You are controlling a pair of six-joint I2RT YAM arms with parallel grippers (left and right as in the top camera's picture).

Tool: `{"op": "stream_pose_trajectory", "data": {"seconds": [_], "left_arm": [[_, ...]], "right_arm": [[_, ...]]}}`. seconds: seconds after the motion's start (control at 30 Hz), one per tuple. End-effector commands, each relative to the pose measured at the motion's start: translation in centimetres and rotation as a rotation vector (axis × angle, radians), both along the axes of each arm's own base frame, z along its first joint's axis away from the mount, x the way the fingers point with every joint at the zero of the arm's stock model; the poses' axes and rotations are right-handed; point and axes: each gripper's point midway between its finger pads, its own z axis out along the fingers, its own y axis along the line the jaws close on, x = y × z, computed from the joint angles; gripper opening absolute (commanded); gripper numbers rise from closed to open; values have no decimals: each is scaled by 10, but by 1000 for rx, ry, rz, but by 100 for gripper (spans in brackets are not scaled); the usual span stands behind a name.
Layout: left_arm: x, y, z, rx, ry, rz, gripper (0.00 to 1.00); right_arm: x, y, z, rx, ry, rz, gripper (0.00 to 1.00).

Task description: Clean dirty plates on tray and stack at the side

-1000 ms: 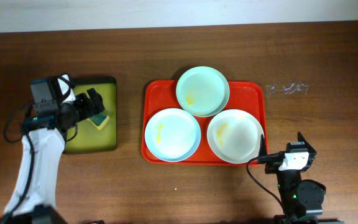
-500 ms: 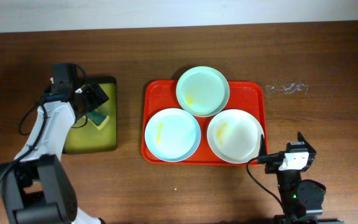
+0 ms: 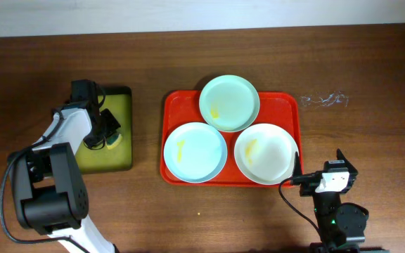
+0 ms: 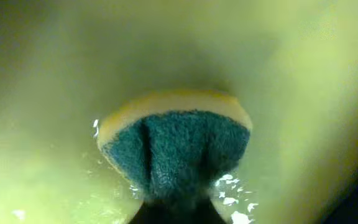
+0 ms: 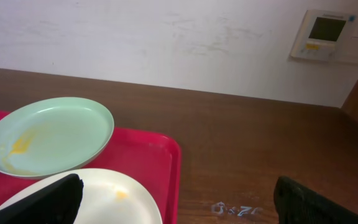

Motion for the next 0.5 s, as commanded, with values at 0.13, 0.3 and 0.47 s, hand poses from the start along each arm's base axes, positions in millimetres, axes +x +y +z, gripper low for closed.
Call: {"op": "stream_pose_trajectory", "data": {"seconds": [0.13, 0.3, 0.47], "left_arm": [[-8, -3, -15, -14, 51, -6, 49], [-2, 7, -4, 1, 37, -48, 0], [17, -6, 88, -76, -114, -71, 0]], "right_arm": [[0, -1, -4, -6, 7, -3, 99], [0, -1, -4, -6, 7, -3, 99], [0, -1, -4, -6, 7, -3, 99]]}}
